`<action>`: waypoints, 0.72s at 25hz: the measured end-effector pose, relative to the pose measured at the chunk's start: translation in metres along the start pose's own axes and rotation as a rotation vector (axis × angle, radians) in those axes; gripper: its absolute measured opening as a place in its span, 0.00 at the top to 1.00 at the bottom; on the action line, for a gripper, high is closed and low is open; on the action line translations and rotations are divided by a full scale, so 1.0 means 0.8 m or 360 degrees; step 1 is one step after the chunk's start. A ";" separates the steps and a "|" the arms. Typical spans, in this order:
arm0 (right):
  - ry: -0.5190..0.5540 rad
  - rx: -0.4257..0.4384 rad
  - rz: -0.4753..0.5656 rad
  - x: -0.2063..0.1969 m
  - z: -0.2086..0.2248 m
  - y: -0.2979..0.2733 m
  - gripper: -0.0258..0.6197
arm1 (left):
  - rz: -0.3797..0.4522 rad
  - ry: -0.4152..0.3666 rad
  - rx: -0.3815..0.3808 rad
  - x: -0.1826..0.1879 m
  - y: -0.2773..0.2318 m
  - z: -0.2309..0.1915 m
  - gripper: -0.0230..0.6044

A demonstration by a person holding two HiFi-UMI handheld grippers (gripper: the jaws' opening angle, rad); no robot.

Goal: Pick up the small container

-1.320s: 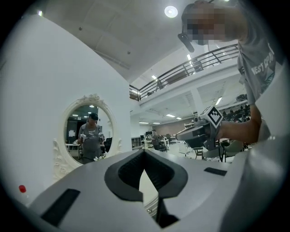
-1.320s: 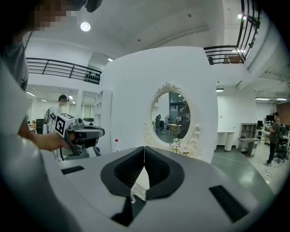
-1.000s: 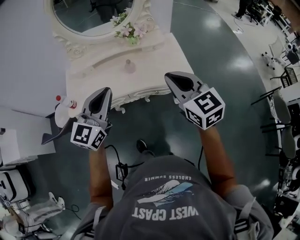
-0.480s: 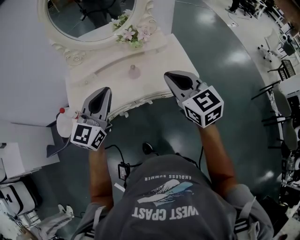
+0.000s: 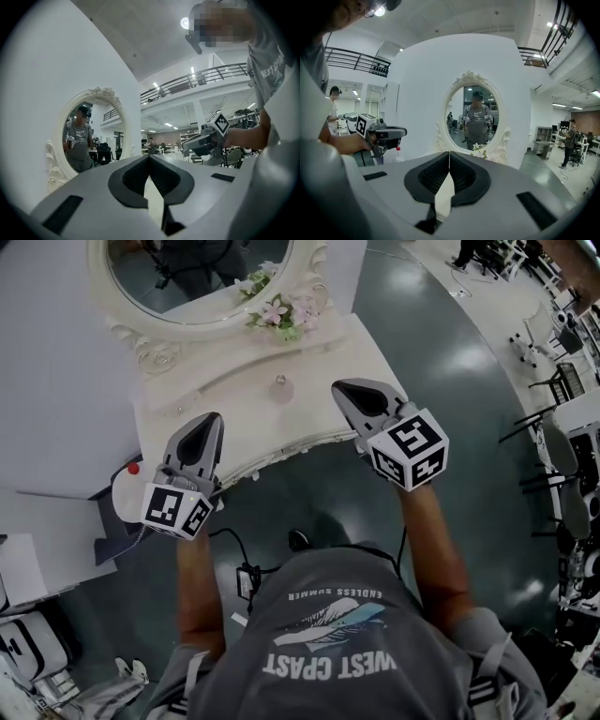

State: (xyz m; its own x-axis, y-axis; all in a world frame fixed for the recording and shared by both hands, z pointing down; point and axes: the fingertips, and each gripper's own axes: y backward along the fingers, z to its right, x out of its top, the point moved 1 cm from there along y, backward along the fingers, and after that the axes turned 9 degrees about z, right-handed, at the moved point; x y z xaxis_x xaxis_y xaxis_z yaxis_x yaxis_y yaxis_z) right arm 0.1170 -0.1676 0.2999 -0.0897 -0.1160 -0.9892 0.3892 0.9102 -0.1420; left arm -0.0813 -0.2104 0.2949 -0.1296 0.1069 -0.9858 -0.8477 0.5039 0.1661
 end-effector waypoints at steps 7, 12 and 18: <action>0.0050 0.0047 -0.0013 0.007 -0.023 -0.040 0.92 | 0.0029 0.0015 0.0034 0.000 0.029 -0.030 0.94; 0.0092 0.0134 -0.0028 0.006 -0.031 -0.066 0.92 | 0.0030 0.0009 0.0097 0.002 0.050 -0.039 0.94; 0.0085 0.0264 -0.0026 -0.004 -0.024 -0.118 0.92 | -0.0021 -0.0004 0.0267 -0.008 0.076 -0.066 0.94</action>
State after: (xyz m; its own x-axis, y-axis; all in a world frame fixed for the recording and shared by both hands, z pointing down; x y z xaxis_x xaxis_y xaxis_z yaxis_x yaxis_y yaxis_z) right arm 0.0629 -0.2455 0.3175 -0.1440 -0.1052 -0.9840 0.5330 0.8296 -0.1667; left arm -0.1590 -0.2257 0.3101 -0.1172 0.1014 -0.9879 -0.7514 0.6414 0.1550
